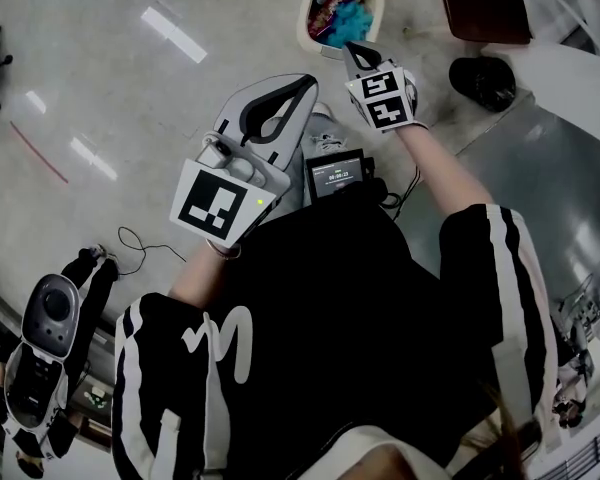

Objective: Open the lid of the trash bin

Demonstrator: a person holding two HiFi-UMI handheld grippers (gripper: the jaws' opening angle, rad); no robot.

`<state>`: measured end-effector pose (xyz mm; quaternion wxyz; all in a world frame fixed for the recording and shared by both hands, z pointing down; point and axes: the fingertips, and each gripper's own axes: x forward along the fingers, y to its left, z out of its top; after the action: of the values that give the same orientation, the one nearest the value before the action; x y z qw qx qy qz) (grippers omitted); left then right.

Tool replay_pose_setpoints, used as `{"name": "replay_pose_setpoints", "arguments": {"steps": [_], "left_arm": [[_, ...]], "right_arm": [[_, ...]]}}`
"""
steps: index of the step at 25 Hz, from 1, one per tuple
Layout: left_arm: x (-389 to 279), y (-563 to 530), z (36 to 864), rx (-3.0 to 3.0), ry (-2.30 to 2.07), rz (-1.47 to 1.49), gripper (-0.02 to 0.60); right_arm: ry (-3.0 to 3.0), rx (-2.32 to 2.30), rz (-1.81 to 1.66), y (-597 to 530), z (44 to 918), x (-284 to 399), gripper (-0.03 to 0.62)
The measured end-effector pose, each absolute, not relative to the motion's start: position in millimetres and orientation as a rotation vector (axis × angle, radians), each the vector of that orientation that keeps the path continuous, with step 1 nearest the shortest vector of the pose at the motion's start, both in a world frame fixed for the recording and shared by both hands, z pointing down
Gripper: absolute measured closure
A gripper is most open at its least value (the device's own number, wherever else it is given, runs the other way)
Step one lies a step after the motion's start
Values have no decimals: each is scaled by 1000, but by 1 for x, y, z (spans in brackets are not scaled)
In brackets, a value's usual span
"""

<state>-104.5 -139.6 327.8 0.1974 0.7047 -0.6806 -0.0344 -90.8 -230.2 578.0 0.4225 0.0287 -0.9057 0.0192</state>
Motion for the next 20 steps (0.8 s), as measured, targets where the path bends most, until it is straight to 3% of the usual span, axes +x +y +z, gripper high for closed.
{"name": "replay_pose_setpoints", "arguments": {"steps": [20], "left_arm": [[-110, -148, 297, 2030, -1939, -75, 574]], "right_arm": [[-2332, 152, 62, -249, 528, -79, 591]]}}
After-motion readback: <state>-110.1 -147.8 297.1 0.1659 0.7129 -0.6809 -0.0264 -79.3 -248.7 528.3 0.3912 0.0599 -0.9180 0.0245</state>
